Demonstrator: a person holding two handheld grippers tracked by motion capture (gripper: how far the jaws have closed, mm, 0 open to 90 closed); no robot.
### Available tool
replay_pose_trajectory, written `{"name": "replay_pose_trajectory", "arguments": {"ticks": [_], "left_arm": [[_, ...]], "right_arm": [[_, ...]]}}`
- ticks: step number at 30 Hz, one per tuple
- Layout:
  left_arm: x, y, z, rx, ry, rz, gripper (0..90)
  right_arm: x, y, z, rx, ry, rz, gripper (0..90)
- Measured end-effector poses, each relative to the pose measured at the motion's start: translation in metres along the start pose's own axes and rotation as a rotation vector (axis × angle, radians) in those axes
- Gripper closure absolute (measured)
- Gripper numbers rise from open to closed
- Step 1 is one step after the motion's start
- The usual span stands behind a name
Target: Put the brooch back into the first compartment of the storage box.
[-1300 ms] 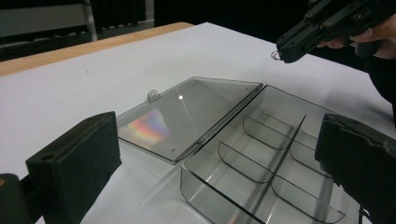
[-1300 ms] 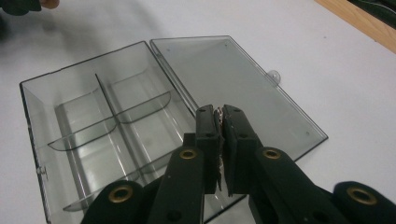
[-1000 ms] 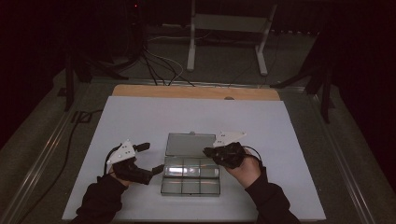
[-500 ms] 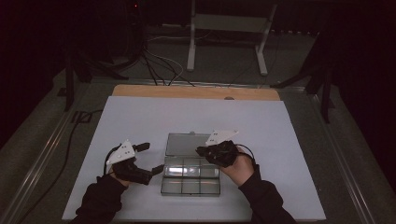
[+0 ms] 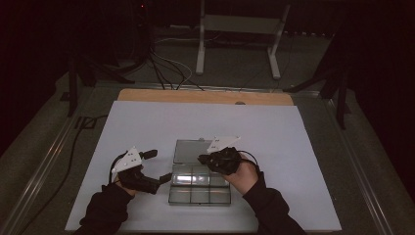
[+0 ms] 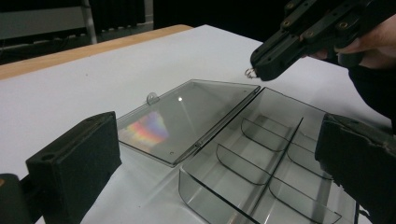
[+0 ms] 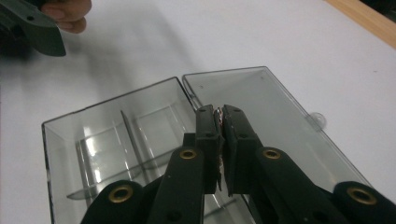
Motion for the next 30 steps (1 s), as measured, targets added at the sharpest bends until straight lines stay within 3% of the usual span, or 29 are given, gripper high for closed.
{"name": "replay_pose_trajectory", "arguments": {"ticks": [21,30], "left_arm": [[-0.001,0.001,0.001,-0.006,-0.009,-0.001,1.0],[-0.003,0.003,0.002,-0.011,-0.014,-0.001,1.0]], "right_arm": [[0.033,0.022,0.014,-0.028,0.000,0.073,85.9],[0.045,0.028,0.014,-0.015,0.003,0.098,85.5]]}}
Point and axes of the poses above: each handheld gripper's, and its own axes: x roughly forward along the jaws, z roughly out of its top, y roughly to its left, the point moved 8 cm from there along x, roughly forward along the jaws, and after that the axes turned 14 degrees about -x, right-handed, at the moved point
